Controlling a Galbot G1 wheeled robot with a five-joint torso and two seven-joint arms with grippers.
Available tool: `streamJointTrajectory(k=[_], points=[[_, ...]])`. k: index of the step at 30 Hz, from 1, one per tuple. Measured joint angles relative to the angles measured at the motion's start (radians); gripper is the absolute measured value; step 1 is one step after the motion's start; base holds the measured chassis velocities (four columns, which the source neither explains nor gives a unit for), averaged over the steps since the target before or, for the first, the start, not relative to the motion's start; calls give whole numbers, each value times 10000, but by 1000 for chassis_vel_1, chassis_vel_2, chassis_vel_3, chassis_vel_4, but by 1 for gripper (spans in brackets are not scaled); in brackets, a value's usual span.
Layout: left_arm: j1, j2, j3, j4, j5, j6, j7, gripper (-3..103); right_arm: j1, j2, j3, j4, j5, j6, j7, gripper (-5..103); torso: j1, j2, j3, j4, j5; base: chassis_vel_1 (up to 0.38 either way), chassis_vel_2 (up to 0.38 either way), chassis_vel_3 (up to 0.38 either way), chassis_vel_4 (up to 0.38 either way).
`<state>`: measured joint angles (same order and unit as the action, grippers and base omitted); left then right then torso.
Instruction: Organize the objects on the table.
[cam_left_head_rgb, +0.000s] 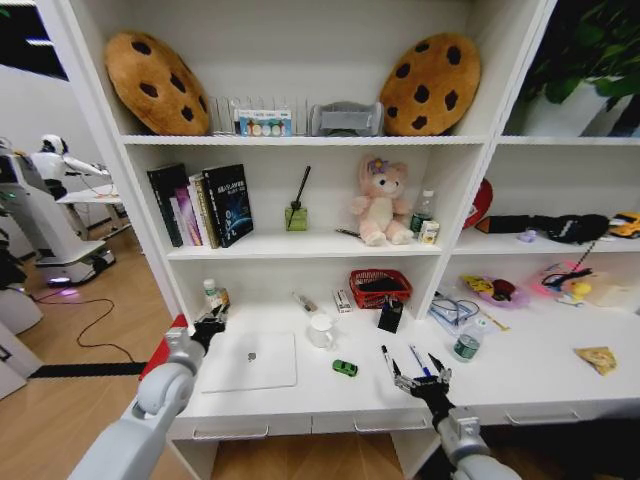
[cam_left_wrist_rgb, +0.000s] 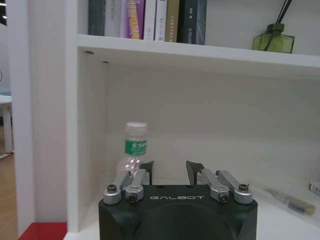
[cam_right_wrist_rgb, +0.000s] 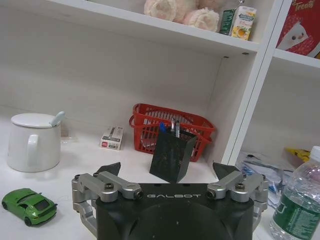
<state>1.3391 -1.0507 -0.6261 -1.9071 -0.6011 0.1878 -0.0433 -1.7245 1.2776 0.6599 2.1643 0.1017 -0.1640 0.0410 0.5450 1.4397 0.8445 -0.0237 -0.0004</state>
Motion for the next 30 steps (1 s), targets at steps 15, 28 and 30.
streamJointTrajectory(k=[15,28,30], points=[[4586,-1526,-3939,-3096,-479,-226,873,90,166,-246,-24,413,244,-286,91,100,-1,1,-1,1,6,0,0,0,0],[5391,-1926,-4176,-3959,-286,-216,780,100,204,-494,41,499,495,-302,99,100,-1,1,0,2,4,0,0,0,0],[5367,-1917,-4154,-3956,-286,-216,773,100,217,-505,60,676,676,-546,105,100,-1,1,0,2,4,0,0,0,0]])
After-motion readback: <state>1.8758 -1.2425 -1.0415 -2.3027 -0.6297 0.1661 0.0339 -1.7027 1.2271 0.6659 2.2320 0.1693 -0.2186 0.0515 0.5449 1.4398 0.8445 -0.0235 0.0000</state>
